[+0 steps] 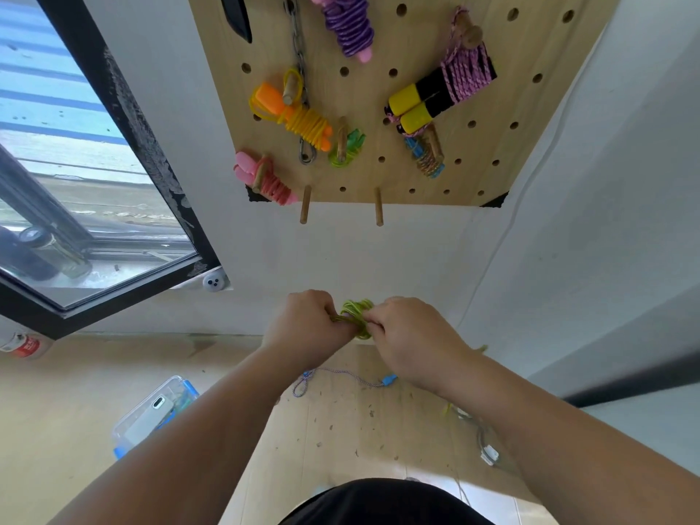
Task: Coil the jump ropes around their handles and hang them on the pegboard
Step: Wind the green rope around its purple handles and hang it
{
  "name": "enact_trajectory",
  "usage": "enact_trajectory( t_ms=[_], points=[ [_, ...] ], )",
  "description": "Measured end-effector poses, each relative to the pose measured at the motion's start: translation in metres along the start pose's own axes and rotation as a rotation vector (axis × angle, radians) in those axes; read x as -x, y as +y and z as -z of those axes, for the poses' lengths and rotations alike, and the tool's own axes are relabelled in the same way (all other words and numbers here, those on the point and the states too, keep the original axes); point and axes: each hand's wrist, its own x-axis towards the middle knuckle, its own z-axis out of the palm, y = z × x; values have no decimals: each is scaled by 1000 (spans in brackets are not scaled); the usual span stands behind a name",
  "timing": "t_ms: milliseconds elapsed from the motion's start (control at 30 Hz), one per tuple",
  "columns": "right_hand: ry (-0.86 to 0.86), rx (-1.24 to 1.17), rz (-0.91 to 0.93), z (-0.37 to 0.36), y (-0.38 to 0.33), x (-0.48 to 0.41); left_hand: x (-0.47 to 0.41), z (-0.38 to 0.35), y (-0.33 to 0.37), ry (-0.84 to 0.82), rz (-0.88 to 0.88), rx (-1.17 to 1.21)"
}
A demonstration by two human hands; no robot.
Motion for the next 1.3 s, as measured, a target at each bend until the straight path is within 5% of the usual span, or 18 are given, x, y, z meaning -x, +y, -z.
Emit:
enact_trajectory(
  t_ms=[233, 500, 800, 967, 1100, 1300],
  points=[
    [378, -330, 86, 1, 5, 24, 9, 14, 18, -212, 243, 731],
    [609, -552, 91, 3, 11, 34, 21, 11, 24, -374, 311, 1129],
    [356, -807, -20, 10, 24, 36, 27, 13, 26, -380, 199, 1331],
    [138, -1192, -54, 15, 38, 31, 24, 20, 22, -515, 66, 1410],
    [-31, -902, 49, 9, 48, 33, 25, 30, 17, -615, -53, 1316],
    [-334, -475, 110, 21, 62, 24, 29, 43, 15, -780, -88, 788]
  ],
)
